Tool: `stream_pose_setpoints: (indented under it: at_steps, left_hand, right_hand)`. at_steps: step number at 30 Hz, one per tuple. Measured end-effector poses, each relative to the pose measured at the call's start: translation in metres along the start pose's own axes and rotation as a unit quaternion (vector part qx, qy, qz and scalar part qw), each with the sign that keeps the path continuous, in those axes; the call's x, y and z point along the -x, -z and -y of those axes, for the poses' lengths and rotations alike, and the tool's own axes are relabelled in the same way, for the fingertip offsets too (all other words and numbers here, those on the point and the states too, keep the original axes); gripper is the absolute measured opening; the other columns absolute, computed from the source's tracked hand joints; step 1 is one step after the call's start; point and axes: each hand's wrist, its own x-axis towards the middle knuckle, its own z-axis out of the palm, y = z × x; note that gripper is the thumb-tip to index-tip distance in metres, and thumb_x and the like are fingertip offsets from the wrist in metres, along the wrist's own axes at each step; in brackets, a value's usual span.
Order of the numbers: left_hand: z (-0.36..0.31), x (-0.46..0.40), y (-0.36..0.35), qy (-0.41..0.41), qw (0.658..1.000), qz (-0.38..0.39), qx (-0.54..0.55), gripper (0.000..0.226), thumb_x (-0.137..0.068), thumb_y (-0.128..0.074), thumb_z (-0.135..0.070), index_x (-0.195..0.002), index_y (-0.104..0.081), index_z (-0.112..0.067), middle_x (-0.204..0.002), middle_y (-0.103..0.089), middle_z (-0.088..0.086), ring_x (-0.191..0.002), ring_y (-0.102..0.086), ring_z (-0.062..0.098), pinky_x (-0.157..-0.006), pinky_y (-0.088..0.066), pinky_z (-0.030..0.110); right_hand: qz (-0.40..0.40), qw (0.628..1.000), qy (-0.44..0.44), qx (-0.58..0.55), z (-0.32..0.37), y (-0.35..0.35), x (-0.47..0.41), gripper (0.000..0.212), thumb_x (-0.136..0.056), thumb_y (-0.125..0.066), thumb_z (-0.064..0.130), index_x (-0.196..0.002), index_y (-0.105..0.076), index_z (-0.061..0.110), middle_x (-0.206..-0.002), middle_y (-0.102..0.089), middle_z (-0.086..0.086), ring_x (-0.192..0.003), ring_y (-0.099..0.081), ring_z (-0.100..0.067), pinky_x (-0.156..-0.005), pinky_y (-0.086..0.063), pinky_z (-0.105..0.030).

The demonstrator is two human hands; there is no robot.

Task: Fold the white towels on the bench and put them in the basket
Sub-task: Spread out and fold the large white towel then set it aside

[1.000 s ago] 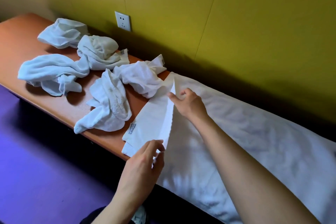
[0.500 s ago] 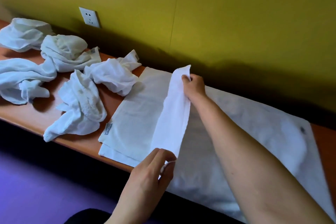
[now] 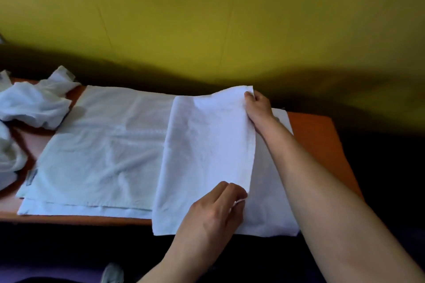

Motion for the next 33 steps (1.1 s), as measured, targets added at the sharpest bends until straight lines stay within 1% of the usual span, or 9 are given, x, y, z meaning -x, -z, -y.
stream_pose_setpoints:
  at_steps: [6, 11, 16, 19, 21, 23, 27, 30, 33]
  left_hand:
    - [-0.035, -0.028, -0.067, -0.034, 0.999, 0.038, -0.003, 0.005, -0.099, -0.054, -0.025, -0.103, -0.055, -0.026, -0.093, -0.056, -0.008, -0.069, -0.057, 0.019, -0.059, -0.049, 0.037]
    - [-0.051, -0.041, -0.114, -0.052, 0.996, 0.076, -0.020, 0.010, -0.100, -0.048, -0.026, -0.104, -0.057, -0.022, -0.094, -0.057, -0.005, -0.067, -0.054, 0.021, -0.057, -0.048, 0.041]
    - [-0.038, -0.047, -0.147, -0.017, 0.992, 0.122, -0.039, 0.014, -0.101, -0.048, -0.027, -0.108, -0.057, -0.020, -0.099, -0.059, -0.003, -0.071, -0.057, 0.026, -0.064, -0.050, 0.045]
    - [-0.025, -0.044, -0.153, 0.032, 0.974, 0.223, -0.016, 0.037, -0.098, -0.054, -0.044, -0.132, -0.046, -0.032, -0.125, -0.056, -0.010, -0.103, -0.062, 0.017, -0.085, -0.053, 0.038]
    - [-0.013, -0.033, -0.148, 0.030, 0.964, 0.260, -0.039, 0.045, -0.098, -0.052, -0.050, -0.140, -0.041, -0.037, -0.135, -0.050, -0.015, -0.116, -0.056, 0.011, -0.092, -0.050, 0.035]
    - [0.007, -0.020, -0.136, 0.032, 0.970, 0.232, -0.070, 0.040, -0.097, -0.044, -0.049, -0.134, -0.050, -0.033, -0.130, -0.052, -0.014, -0.114, -0.054, 0.011, -0.091, -0.050, 0.036]
    - [0.054, 0.018, -0.094, 0.128, 0.974, 0.145, -0.122, 0.042, -0.086, -0.040, -0.044, -0.113, -0.065, -0.025, -0.109, -0.062, -0.005, -0.100, -0.059, 0.022, -0.080, -0.053, 0.041]
    - [0.081, 0.050, -0.062, 0.188, 0.956, 0.077, -0.214, 0.020, -0.089, -0.061, -0.030, -0.106, -0.066, -0.020, -0.101, -0.062, 0.001, -0.092, -0.057, 0.031, -0.078, -0.052, 0.044]
    - [0.092, 0.073, -0.044, 0.237, 0.938, 0.043, -0.248, 0.017, -0.088, -0.070, -0.019, -0.104, -0.064, -0.018, -0.100, -0.061, 0.006, -0.090, -0.057, 0.037, -0.080, -0.048, 0.047]
  right_hand:
    - [-0.041, 0.999, 0.012, 0.016, -0.034, 0.086, -0.022, 0.028, -0.098, -0.048, 0.029, -0.112, -0.070, 0.017, -0.108, -0.071, -0.002, -0.097, -0.064, -0.016, -0.088, -0.052, -0.034]
    - [-0.063, 0.998, -0.009, 0.015, -0.076, 0.130, -0.035, 0.031, -0.103, -0.048, 0.020, -0.127, -0.065, 0.011, -0.117, -0.067, -0.003, -0.100, -0.058, -0.011, -0.063, -0.044, -0.007]
    - [-0.076, 0.996, -0.044, 0.021, -0.114, 0.143, -0.043, 0.033, -0.103, -0.051, 0.018, -0.133, -0.060, 0.007, -0.112, -0.065, -0.013, -0.090, -0.057, -0.012, -0.058, -0.041, -0.006]
    - [-0.087, 0.994, -0.068, 0.006, -0.129, 0.147, -0.040, 0.034, -0.101, -0.056, 0.021, -0.134, -0.059, 0.014, -0.125, -0.060, -0.003, -0.109, -0.057, -0.015, -0.077, -0.048, -0.012]
    - [-0.096, 0.991, -0.077, 0.043, -0.140, 0.152, -0.023, 0.041, -0.098, -0.059, 0.025, -0.138, -0.055, 0.016, -0.135, -0.057, 0.000, -0.121, -0.056, -0.017, -0.096, -0.048, -0.027]
    - [-0.108, 0.987, -0.082, 0.081, -0.151, 0.157, 0.011, 0.044, -0.097, -0.059, 0.024, -0.140, -0.052, 0.017, -0.127, -0.054, 0.006, -0.116, -0.054, -0.013, -0.095, -0.045, -0.028]
    - [-0.152, 0.980, -0.103, 0.075, -0.173, 0.162, 0.100, 0.033, -0.094, -0.057, 0.019, -0.128, -0.059, 0.021, -0.109, -0.058, 0.008, -0.106, -0.060, -0.019, -0.088, -0.049, -0.032]
    - [-0.142, 0.978, -0.114, 0.098, -0.186, 0.155, 0.161, 0.026, -0.092, -0.062, 0.022, -0.118, -0.064, 0.021, -0.089, -0.060, 0.010, -0.097, -0.063, -0.022, -0.086, -0.048, -0.033]
    - [-0.141, 0.972, -0.062, 0.180, -0.200, 0.144, 0.213, 0.026, -0.082, -0.073, 0.032, -0.107, -0.067, 0.023, -0.096, -0.063, 0.001, -0.095, -0.061, -0.024, -0.091, -0.050, -0.043]
